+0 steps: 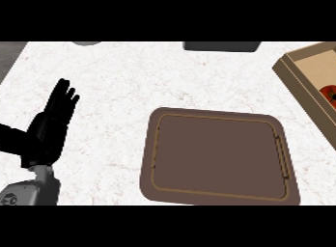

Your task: Pick the tomato from the tray and place it in the cardboard box

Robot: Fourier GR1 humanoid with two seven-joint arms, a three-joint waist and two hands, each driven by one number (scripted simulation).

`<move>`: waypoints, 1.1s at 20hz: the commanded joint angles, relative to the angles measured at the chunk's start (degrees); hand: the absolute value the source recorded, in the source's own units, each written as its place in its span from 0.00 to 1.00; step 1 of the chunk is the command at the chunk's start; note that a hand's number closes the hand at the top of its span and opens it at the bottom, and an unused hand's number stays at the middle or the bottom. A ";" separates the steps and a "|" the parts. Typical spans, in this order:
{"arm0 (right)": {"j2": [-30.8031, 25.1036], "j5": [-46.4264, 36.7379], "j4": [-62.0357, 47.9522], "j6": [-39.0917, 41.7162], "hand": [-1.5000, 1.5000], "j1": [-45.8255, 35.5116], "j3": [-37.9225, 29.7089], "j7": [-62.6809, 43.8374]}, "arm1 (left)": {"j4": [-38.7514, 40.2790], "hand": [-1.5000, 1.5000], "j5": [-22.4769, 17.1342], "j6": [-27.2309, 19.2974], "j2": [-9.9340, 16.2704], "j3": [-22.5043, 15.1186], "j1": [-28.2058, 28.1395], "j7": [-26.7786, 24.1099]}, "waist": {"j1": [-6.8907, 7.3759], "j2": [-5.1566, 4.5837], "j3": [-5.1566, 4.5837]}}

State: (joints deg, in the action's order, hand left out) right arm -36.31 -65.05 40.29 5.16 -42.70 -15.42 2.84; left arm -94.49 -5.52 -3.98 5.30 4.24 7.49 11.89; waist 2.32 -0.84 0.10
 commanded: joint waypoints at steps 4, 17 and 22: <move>-2.12 6.13 -9.66 -12.14 0.00 -2.32 -7.57 12.49 | -0.89 0.50 -0.16 -0.82 0.66 0.57 2.27 3.10 | -0.44 0.09 0.13; -2.61 32.00 -13.98 -4.51 0.00 -10.94 -28.56 20.56 | 0.64 0.50 0.08 -0.39 -0.59 0.76 -1.73 -2.08 | -1.46 0.46 0.05; -6.12 39.25 -17.64 2.98 0.00 -9.51 -34.28 21.41 | -0.17 0.50 0.15 -0.83 -0.35 0.76 -0.99 -0.31 | -1.74 0.47 0.03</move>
State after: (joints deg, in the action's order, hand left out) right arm -39.82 -31.29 25.19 3.41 -53.01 -45.18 22.93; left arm -94.82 -6.05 -3.88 5.80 5.52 6.05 11.78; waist 0.91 -0.31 0.12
